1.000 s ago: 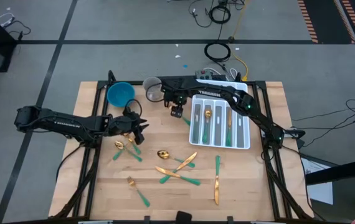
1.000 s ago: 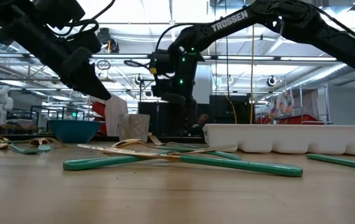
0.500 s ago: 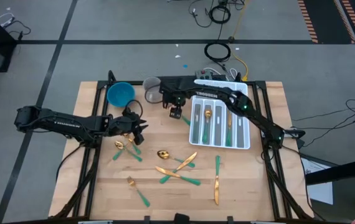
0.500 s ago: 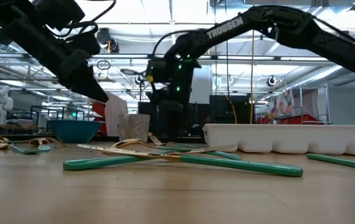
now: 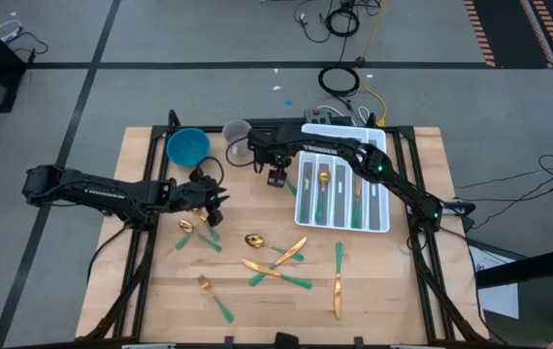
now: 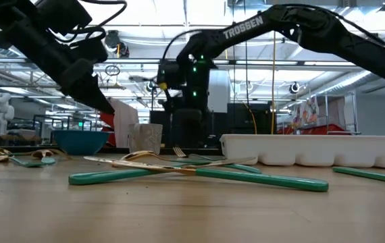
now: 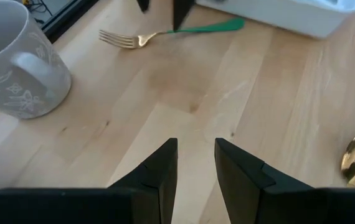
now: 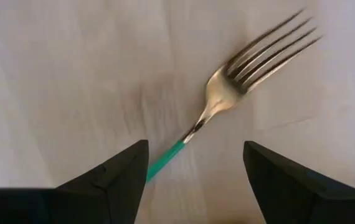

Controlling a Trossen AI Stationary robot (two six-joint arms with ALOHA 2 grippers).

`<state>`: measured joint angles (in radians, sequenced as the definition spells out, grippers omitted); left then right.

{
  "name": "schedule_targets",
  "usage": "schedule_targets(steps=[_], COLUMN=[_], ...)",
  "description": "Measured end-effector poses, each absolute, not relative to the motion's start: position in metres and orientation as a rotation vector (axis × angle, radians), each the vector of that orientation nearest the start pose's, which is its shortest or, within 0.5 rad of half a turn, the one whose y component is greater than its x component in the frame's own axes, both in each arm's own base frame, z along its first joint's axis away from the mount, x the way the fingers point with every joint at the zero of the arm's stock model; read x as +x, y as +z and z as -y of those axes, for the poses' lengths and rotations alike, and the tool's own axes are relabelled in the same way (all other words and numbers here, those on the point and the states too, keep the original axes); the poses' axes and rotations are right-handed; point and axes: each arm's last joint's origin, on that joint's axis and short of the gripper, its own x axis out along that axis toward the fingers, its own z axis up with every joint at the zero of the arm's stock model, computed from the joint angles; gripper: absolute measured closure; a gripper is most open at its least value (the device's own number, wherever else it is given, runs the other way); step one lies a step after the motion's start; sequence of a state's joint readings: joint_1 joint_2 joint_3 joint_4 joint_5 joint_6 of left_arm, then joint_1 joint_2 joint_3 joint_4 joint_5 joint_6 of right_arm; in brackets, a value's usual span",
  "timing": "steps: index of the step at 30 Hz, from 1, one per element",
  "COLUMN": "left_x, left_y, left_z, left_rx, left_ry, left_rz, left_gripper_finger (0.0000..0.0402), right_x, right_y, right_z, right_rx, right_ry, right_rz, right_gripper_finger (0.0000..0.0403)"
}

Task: Sort silverware
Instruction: Put the green fork into the white silverware organizer

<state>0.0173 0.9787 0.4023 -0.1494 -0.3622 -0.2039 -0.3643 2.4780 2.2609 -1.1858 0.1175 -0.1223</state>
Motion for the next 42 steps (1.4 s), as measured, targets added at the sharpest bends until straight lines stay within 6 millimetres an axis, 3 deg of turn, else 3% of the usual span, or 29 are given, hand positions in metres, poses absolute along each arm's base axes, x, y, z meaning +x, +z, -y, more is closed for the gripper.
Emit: schedule_targets(steps=[6,14,21,36,42], left_x=[0.181,0.181,0.181,0.182,0.181], left_y=[0.176,0.176,0.176,0.176,0.176], left_z=[-0.013,-0.013,-0.013,-0.013,-0.013], left_rx=[-0.066,-0.061,-0.057,-0.037,-0.04], left_ry=[0.433,0.432,0.43,0.42,0.421], left_rz=[-0.68,-0.681,-0.683,-0.685,-0.692], left_gripper_finger=[0.0287,0.0287,0.0287,0.0287,0.0287], right_x=[0.465,0.455,0.455,0.452,0.453], right_y=[0.193,0.18,0.161,0.163,0.176], right_z=[0.193,0.213,0.212,0.211,0.21], right_rx=[0.053,0.213,0.25,0.283,0.29], right_ry=[-0.379,-0.374,-0.339,-0.307,-0.264], right_rz=[-1.341,-1.37,-1.431,-1.453,-1.421], right_gripper_finger=[0.0149,0.0149,0.0149,0.0172,0.0159])
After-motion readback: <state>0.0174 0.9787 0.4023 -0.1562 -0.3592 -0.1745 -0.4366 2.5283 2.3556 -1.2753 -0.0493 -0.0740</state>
